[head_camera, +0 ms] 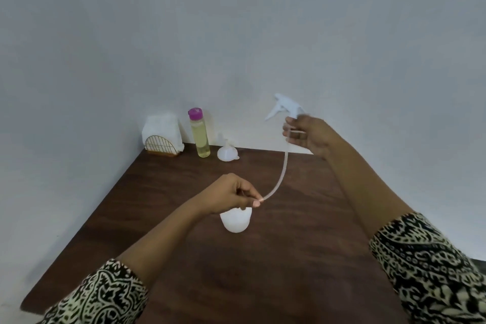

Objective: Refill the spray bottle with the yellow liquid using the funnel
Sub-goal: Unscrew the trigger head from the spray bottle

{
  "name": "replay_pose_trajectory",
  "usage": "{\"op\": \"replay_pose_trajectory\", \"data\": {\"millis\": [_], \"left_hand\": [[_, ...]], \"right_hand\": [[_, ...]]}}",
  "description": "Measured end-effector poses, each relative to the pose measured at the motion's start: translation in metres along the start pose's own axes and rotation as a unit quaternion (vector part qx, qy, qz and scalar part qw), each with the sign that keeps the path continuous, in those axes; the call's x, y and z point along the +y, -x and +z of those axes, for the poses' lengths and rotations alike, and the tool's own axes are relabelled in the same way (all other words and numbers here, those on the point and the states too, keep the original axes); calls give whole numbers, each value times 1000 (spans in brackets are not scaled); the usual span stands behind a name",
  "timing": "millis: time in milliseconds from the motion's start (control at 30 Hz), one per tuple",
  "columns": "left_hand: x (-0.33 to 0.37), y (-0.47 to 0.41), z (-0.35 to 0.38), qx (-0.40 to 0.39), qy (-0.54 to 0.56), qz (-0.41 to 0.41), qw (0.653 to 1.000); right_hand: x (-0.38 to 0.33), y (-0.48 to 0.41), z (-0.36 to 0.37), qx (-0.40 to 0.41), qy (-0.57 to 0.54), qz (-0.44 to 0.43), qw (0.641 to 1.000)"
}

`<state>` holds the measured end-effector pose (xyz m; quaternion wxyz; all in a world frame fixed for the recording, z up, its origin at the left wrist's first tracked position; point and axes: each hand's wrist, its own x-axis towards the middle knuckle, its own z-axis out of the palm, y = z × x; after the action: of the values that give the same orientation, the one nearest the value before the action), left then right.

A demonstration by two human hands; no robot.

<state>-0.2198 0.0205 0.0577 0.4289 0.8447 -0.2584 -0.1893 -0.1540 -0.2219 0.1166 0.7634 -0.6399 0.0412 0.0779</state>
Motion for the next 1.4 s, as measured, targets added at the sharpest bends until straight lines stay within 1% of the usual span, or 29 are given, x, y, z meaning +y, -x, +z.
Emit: {"op": "replay_pose_trajectory", "data": {"millis": [67,133,200,300,367,467,600,667,767,800,867,967,1100,1233,1400], "left_hand": [[0,3,19,-28,-19,-10,999],[-2,6,40,-47,-67,-28,996],[-5,10,62,-47,-90,-56,993],[-14,19,89,-34,-67,-88,993],[-23,25,105,-13,-8,-106,994],[-39,34,126,11,104,-160,982],[-62,47,150,26,136,-198,970],[-70,53,161,5,136,-197,971],[-74,58,177,-48,109,-173,978],[-74,59,183,-58,112,-167,978],[-74,58,192,-63,72,-148,984],[-76,56,200,-50,-46,-120,990],[-82,60,205,-34,-132,-104,985],[-88,63,209,-11,-169,-98,981],[-91,65,215,16,-171,-85,981]], "right_hand": [[30,11,-25,14,-10,54,998],[62,24,-46,34,-26,105,994],[92,38,-64,54,-43,153,986],[134,56,-83,97,-67,211,970],[158,66,-93,123,-85,231,962],[186,77,-101,151,-108,243,952],[206,81,-103,160,-122,257,945],[210,80,-100,161,-127,258,944],[212,77,-96,171,-127,252,944],[213,75,-94,176,-122,250,944],[214,72,-90,185,-109,246,945],[213,66,-83,193,-77,237,949],[215,62,-77,185,-6,223,957],[223,58,-72,210,72,215,951],[236,54,-66,248,149,226,930]]}}
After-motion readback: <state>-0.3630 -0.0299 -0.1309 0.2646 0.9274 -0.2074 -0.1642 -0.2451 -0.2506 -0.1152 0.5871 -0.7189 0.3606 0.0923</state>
